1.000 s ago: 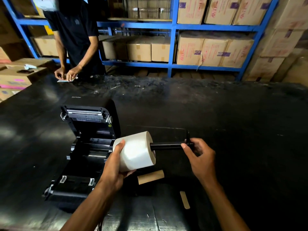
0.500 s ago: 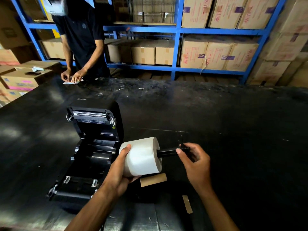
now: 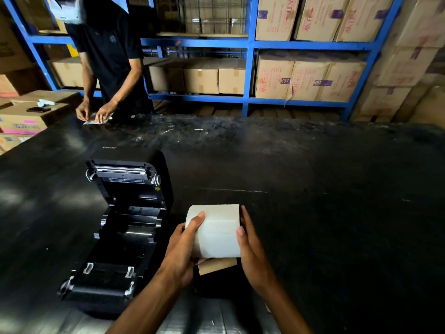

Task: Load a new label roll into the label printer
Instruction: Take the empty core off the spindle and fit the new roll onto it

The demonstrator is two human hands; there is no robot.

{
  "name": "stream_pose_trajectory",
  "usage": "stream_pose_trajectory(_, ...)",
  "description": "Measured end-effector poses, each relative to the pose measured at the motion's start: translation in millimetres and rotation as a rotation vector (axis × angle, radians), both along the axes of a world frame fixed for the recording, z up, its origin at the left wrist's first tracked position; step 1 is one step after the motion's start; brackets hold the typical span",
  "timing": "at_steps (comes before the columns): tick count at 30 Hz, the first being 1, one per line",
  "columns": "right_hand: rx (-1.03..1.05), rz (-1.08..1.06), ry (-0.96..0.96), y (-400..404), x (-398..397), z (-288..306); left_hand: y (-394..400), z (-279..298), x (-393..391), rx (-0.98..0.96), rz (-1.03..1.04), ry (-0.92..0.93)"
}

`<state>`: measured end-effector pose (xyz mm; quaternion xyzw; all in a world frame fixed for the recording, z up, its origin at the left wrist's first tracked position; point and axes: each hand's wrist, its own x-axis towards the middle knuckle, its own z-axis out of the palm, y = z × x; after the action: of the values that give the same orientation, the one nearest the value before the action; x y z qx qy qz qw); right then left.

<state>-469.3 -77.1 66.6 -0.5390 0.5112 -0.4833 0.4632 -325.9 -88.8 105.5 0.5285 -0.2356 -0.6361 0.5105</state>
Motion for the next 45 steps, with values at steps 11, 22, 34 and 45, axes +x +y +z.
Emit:
stream_pose_trajectory(11,0.134,-0.217,-0.355,-35,-8,18,-45,10,-1,0.001,-0.359,-0.24)
stream_pose_trajectory(22,0.331,-0.354,-0.399,-59,-44,2,-89,-94,33,-0.11,-0.826,-1.384)
stream_pose_trajectory(34,0.347,-0.32,-0.366,-53,-27,-13,-94,-114,37,-0.166,-0.886,-1.329)
stream_pose_trajectory(45,0.32,-0.273,-0.384,-43,-16,-8,-75,-58,38,-0.254,-0.279,-0.684)
